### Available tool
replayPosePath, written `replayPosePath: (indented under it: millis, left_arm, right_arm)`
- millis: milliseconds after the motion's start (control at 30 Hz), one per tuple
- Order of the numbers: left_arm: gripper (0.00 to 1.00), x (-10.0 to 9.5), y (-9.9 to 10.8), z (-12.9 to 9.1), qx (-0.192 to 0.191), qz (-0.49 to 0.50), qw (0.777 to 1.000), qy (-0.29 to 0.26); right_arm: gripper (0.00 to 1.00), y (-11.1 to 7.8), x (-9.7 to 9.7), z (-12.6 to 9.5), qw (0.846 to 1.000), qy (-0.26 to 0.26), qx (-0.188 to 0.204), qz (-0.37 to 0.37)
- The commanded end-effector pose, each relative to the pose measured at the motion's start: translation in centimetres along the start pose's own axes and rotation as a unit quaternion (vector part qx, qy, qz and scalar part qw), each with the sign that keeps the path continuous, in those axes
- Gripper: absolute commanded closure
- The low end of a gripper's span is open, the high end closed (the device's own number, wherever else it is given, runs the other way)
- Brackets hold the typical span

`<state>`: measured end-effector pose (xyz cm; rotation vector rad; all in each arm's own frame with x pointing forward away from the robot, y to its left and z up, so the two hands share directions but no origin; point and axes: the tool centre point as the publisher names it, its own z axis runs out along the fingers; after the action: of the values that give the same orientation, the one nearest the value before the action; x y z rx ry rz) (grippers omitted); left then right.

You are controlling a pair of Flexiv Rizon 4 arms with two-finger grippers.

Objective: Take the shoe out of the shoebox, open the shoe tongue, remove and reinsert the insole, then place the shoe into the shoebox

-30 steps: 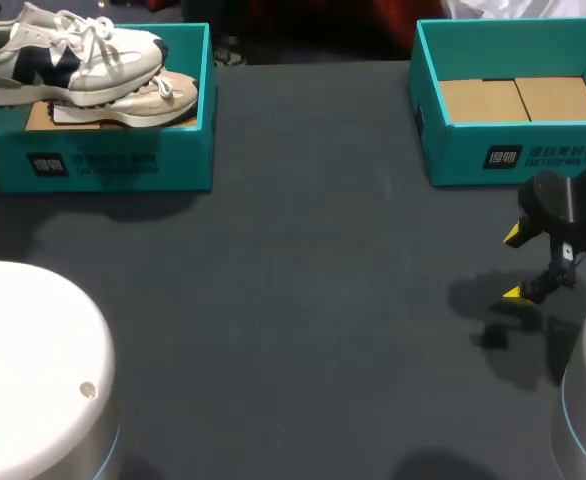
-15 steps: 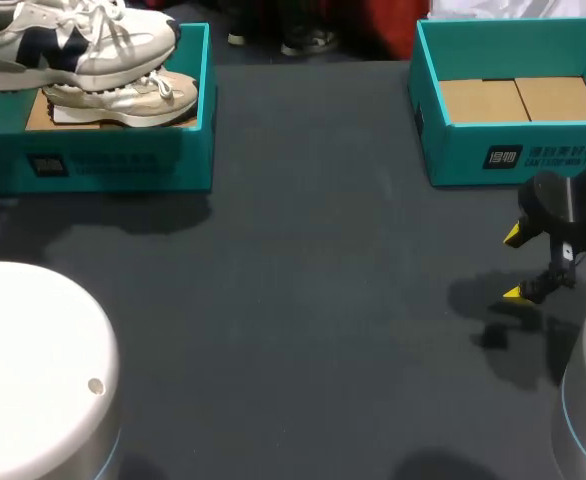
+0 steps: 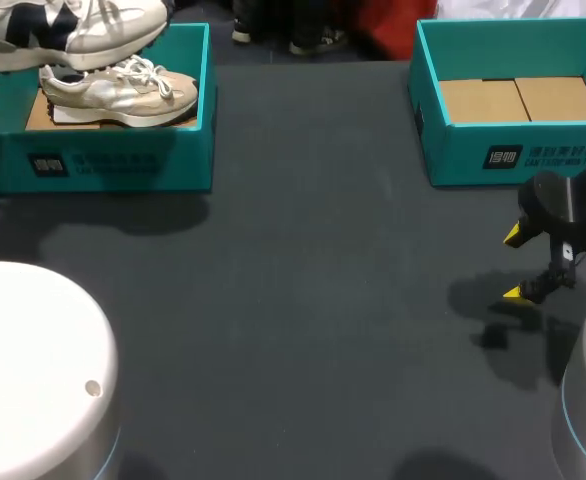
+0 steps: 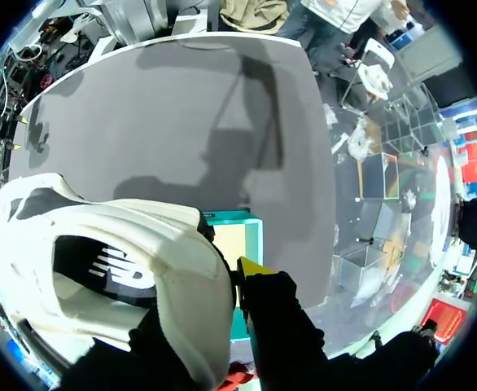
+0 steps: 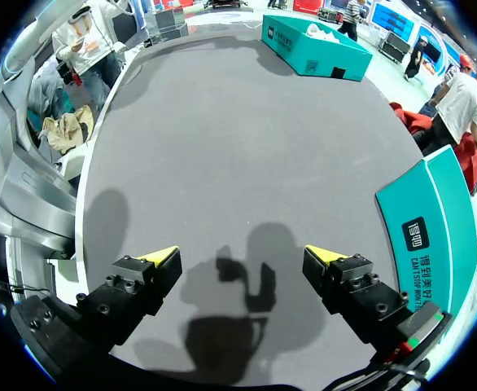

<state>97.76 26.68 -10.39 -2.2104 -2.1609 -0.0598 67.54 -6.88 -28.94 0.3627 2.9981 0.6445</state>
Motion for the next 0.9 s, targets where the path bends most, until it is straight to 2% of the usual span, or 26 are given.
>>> replayPosePath:
  millis: [33, 100, 167, 233, 367, 467, 633, 900]
  left_arm:
    - [1.00, -0.3, -1.2, 0.3, 0.005, -0.012, 1.000, -0.005]
    - [1.00, -0.7, -2.2, -0.5, -0.006, -0.051, 0.999, 0.014]
    - [1.00, -0.8, -3.0, -2.0, 0.000, -0.059, 0.998, 0.000]
    - [1.00, -1.2, -4.2, -3.1, -0.023, -0.058, 0.998, 0.005]
    - [1.00, -2.4, -6.7, -4.1, -0.043, -0.056, 0.997, 0.011]
    - [1.00, -3.8, -8.5, -4.1, -0.054, -0.055, 0.997, 0.020]
    - [1.00, -6.3, -11.1, -3.9, -0.047, -0.046, 0.998, 0.022]
    - [1.00, -10.8, -15.3, -2.6, -0.011, -0.003, 1.000, 0.016]
  right_arm:
    - [0.00, -0.1, 0.2, 0.0, 1.000, -0.002, 0.000, 0.000]
    - [0.00, -0.1, 0.2, 0.0, 1.000, -0.002, 0.000, 0.000]
    - [0.00, -0.1, 0.2, 0.0, 1.000, -0.002, 0.000, 0.000]
    - [0.00, -0.1, 0.2, 0.0, 1.000, -0.002, 0.000, 0.000]
    - [0.00, -0.1, 0.2, 0.0, 1.000, -0.002, 0.000, 0.000]
    - [0.00, -0.1, 0.2, 0.0, 1.000, -0.002, 0.000, 0.000]
    - [0.00, -0.1, 0.2, 0.0, 1.000, -0.002, 0.000, 0.000]
    - [0.00, -0.1, 0.2, 0.0, 1.000, -0.002, 0.000, 0.000]
